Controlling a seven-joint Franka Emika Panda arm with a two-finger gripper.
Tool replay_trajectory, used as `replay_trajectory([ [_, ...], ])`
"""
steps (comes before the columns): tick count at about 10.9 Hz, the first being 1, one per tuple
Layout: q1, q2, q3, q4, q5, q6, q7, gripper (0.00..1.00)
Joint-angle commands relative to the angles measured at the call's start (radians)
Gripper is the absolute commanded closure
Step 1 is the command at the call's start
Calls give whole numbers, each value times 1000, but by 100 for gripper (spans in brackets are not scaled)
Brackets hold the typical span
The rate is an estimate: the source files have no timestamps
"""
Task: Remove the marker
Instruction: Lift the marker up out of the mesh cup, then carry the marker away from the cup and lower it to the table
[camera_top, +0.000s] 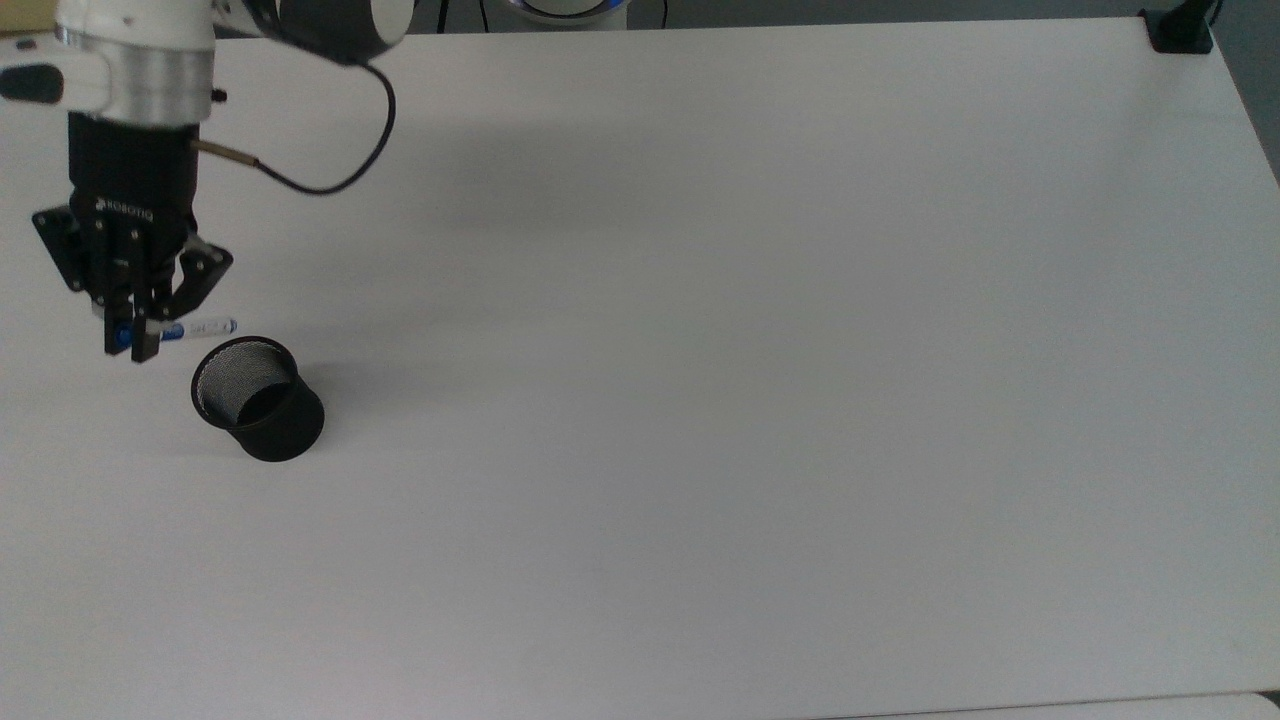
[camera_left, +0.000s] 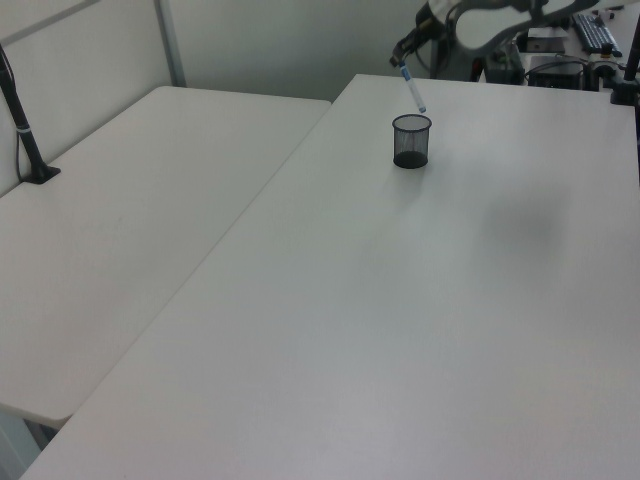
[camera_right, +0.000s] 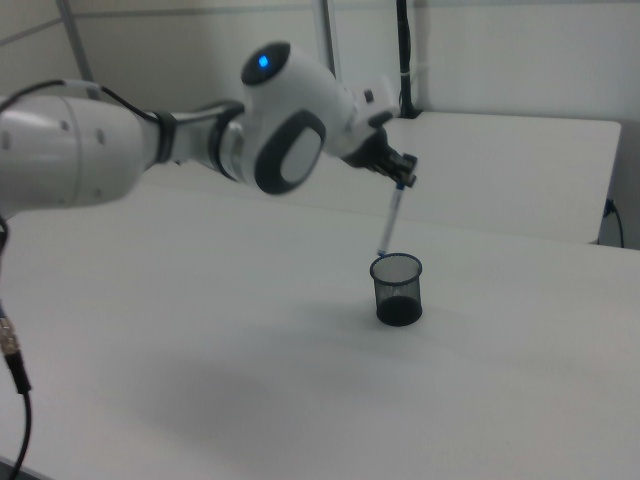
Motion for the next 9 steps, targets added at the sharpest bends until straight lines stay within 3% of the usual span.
replay_trajectory([
  [1,14,-203,64,-43,70,-355,14,100],
  [5,66,-206,169,-46,72,-721,16,100],
  [9,153,-68,177,-69,70,-782,106,100],
])
